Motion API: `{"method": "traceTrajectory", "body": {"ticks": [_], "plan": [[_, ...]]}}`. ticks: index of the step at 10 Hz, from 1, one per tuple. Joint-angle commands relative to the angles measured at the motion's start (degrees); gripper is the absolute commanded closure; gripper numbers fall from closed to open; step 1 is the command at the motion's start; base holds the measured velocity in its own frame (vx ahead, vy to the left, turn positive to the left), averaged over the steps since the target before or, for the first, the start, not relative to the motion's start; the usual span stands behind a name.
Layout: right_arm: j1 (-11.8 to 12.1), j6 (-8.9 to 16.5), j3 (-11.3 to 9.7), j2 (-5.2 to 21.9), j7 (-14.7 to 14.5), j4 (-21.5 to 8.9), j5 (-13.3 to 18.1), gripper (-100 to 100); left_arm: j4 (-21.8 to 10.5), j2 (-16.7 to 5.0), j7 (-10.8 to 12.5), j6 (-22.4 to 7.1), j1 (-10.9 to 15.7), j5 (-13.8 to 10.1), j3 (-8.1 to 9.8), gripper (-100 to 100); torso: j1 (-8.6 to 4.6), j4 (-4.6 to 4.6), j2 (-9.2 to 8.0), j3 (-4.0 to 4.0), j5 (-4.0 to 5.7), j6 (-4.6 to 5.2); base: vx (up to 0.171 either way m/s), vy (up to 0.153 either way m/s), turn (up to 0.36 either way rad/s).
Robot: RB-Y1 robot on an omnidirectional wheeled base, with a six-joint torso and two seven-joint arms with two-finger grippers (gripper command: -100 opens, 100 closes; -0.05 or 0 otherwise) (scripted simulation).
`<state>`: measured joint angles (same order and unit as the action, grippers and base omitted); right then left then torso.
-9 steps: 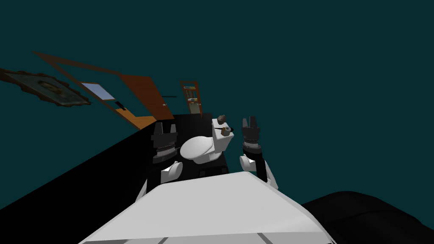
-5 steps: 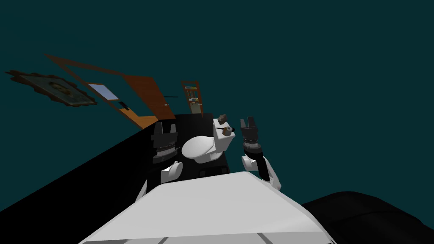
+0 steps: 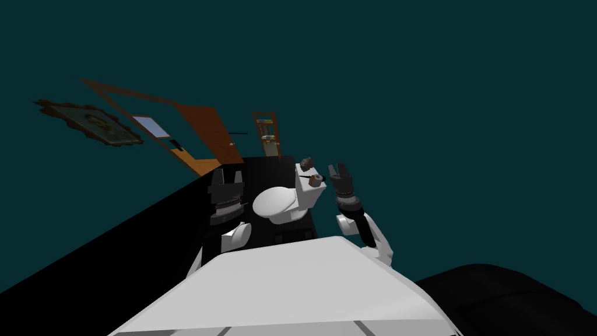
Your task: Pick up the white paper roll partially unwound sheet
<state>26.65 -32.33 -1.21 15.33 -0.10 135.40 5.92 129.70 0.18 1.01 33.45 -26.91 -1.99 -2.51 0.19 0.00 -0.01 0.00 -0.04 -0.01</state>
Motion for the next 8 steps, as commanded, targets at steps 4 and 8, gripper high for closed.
{"method": "traceTrajectory", "body": {"ticks": [4,8], "plan": [[-0.9,-0.5,1.7,7.8,3.4,-1.3,0.3,-100,0.0,0.0,0.0,0.0,0.0,0.0,0.0,0,-0.06,0.0,-0.02,-0.01,0.01,0.01,-0.005,0.047,0.042],[-1.3,-0.8,2.5,14.1,4.9,-1.9,0.4,-100,0.0,0.0,0.0,0.0,0.0,0.0,0.0,0,-0.07,0.0,-0.01,0.0,0.01,0.0,-0.004,0.038,0.033]]}}
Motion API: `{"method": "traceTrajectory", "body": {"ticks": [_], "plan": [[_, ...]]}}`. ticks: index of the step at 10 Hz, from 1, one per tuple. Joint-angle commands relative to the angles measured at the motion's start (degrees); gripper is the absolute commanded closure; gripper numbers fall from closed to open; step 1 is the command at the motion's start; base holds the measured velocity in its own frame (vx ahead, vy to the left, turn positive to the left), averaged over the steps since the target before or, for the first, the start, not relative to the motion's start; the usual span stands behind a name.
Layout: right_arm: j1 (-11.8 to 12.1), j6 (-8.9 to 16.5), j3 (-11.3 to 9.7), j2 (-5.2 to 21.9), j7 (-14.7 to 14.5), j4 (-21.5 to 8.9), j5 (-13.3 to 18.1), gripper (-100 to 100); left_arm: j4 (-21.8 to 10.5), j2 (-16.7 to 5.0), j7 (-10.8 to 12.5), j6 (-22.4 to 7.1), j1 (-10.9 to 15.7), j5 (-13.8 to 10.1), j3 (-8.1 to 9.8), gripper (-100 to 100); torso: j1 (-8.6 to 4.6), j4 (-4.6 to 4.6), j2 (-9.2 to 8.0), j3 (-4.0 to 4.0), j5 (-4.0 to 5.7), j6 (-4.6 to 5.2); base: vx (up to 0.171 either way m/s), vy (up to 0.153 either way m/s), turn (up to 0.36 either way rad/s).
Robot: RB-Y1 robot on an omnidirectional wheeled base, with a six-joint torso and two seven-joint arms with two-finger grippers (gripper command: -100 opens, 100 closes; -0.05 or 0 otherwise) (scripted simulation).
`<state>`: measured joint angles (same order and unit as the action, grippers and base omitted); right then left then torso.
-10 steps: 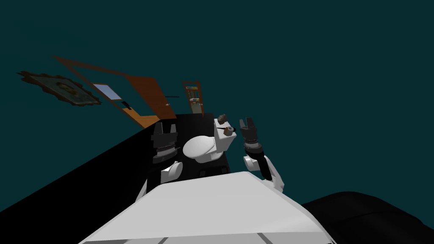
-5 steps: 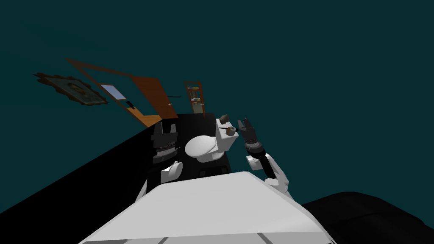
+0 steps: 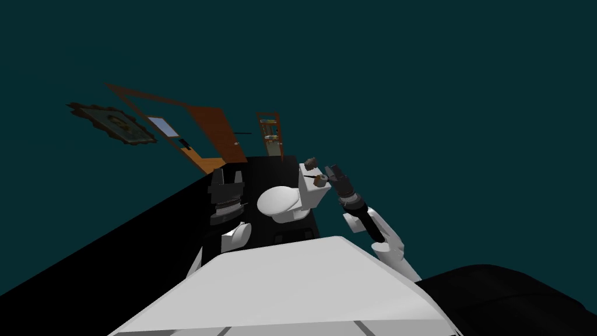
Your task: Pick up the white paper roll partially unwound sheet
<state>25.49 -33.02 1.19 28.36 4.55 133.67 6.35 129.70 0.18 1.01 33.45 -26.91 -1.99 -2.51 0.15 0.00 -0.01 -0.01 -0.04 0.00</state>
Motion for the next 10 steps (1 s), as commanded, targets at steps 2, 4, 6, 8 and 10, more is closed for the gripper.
{"method": "traceTrajectory", "body": {"ticks": [2,4,6,8,10], "plan": [[-0.5,-0.3,0.9,4.6,1.8,-0.8,0.2,-100,0.0,0.0,0.0,0.0,0.0,0.0,0.0,0,0.03,0.0,0.0,0.0,-0.01,-0.01,-0.005,0.051,0.055],[-1.0,-0.6,1.8,7.8,3.5,-1.5,0.3,-100,0.0,0.0,0.0,0.0,0.0,0.0,0.0,0,-0.04,0.0,-0.01,-0.01,0.01,0.01,-0.006,0.035,0.034],[-1.0,-0.6,1.8,10.5,3.5,-1.5,0.3,-100,0.0,0.0,0.0,0.0,0.0,0.0,0.0,0,0.0,0.0,-0.01,0.0,0.0,0.0,-0.002,0.034,0.015],[-1.4,-0.9,2.7,14.3,5.1,-2.2,0.5,-100,0.0,0.0,0.0,0.0,0.0,0.0,0.0,0,0.0,0.0,-0.01,0.0,0.0,-0.01,-0.006,0.046,0.054],[-1.7,-1.2,3.7,17.4,6.8,-2.9,0.7,-100,0.0,0.0,0.0,0.0,0.0,0.0,0.0,0,-0.05,0.0,0.0,0.0,0.01,0.01,0.002,0.039,0.034]]}}
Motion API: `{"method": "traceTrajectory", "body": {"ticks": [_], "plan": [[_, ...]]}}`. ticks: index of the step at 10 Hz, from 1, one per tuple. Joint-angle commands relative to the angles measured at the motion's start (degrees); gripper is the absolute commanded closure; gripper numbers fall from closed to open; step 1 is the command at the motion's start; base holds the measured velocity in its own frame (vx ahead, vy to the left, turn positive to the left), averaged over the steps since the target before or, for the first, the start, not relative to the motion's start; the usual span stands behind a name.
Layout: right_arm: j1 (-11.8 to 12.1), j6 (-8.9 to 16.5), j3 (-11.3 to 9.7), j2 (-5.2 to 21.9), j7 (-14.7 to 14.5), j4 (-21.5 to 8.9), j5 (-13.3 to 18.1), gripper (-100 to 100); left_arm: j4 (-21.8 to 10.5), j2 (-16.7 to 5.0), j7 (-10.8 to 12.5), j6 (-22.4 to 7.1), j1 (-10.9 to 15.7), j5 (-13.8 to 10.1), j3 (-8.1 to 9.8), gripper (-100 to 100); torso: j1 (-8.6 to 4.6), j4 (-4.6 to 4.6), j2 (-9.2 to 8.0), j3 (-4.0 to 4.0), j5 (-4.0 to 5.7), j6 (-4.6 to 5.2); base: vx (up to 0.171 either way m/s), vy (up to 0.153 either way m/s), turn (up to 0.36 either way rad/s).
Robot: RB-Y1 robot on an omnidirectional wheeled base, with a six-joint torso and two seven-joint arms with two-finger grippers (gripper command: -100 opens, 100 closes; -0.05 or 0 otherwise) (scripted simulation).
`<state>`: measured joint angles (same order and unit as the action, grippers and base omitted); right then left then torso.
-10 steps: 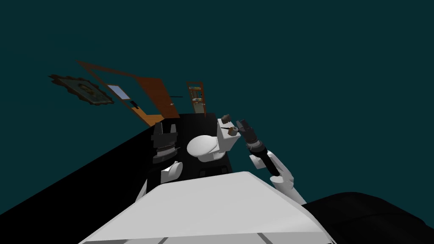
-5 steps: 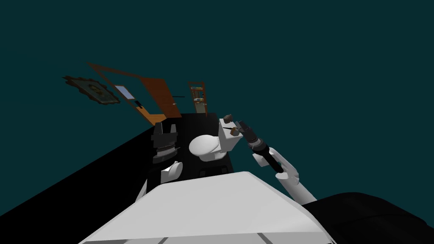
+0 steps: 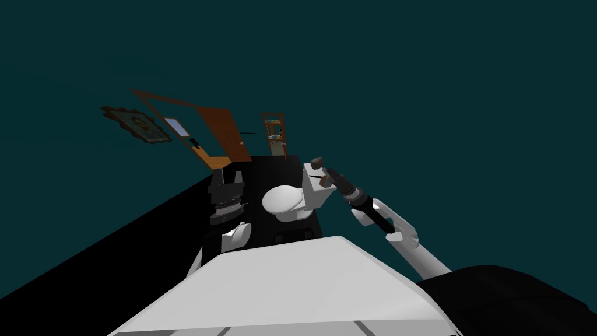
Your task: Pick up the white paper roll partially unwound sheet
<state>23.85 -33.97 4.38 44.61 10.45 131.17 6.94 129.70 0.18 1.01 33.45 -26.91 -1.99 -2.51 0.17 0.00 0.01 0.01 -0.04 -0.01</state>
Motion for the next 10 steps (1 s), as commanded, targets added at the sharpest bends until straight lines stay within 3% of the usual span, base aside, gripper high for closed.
{"method": "traceTrajectory", "body": {"ticks": [1,10], "plan": [[-0.1,-0.3,0.5,2.9,0.9,-0.4,0.1,-100,0.0,0.0,0.0,0.0,0.0,0.0,0.0,0,0.0,0.0,0.0,0.0,0.0,0.0,-0.002,0.043,0.038],[-0.8,-1.2,3.4,18.0,5.9,-3.0,0.8,-100,0.0,0.0,0.0,0.0,0.0,0.0,0.0,0,-0.07,0.0,-0.01,-0.01,0.02,0.02,-0.001,0.032,0.027]]}}
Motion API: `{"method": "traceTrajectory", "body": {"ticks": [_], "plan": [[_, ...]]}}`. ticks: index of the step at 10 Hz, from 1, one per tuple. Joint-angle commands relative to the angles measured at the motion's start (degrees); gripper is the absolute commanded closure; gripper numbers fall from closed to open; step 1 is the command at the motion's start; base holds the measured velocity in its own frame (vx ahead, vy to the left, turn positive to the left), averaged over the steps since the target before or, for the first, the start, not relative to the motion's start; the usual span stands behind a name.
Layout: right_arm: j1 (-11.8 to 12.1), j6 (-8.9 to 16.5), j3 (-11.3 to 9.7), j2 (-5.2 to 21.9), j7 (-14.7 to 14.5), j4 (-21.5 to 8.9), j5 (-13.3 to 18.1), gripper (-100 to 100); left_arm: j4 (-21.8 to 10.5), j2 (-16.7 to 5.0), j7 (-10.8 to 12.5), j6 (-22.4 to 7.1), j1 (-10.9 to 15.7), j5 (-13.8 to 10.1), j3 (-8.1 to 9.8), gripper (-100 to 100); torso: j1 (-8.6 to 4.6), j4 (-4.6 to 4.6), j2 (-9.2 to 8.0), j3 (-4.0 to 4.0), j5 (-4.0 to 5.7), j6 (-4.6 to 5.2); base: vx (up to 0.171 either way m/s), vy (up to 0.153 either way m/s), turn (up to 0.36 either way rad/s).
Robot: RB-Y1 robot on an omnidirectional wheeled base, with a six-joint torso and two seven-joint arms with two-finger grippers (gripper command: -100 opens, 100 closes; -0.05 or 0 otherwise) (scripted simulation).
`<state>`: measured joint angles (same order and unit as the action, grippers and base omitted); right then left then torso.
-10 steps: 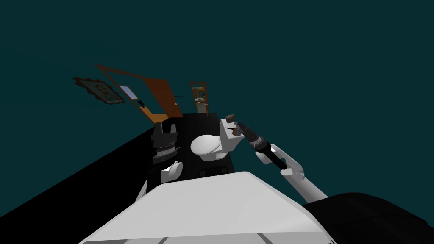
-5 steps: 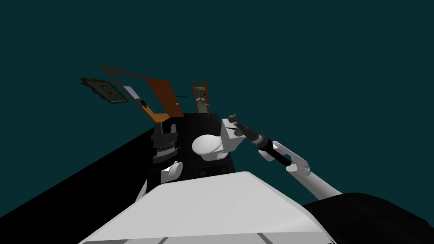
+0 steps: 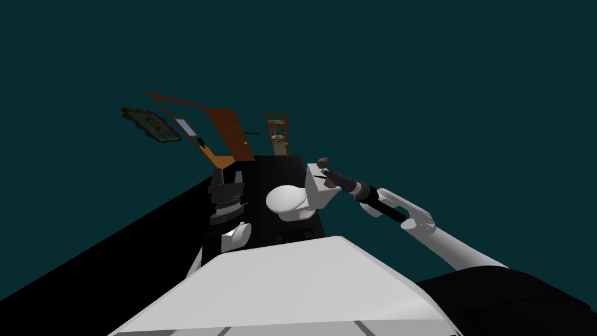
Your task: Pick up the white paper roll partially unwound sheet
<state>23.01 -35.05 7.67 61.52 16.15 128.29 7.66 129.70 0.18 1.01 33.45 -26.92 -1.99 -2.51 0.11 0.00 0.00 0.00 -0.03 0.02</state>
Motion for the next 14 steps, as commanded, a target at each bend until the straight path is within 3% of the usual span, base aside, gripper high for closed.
{"method": "traceTrajectory", "body": {"ticks": [1,2,10,14], "plan": [[0.0,-0.1,0.1,2.8,0.2,-0.1,0.1,-100,0.0,0.0,0.0,0.0,0.0,0.0,0.0,0,0.0,0.0,0.0,0.0,0.0,0.0,0.002,0.019,0.003],[0.0,-0.4,1.1,4.6,1.8,-1.2,0.3,-100,0.0,0.0,0.0,0.0,0.0,0.0,0.0,0,-0.04,0.0,0.0,0.0,0.01,0.0,-0.002,0.04,0.045],[0.4,-0.9,3.2,18.7,4.7,-3.6,1.0,-100,0.0,0.0,0.0,0.0,0.0,0.0,0.0,0,-0.03,0.0,0.02,0.01,0.01,0.01,0.005,0.022,0.01],[1.4,-1.3,5.3,25.8,7.2,-6.4,1.7,-100,0.0,0.0,0.0,0.0,0.0,0.0,0.0,0,-0.07,0.01,0.02,0.01,0.03,0.01,0.008,0.013,-0.002]]}}
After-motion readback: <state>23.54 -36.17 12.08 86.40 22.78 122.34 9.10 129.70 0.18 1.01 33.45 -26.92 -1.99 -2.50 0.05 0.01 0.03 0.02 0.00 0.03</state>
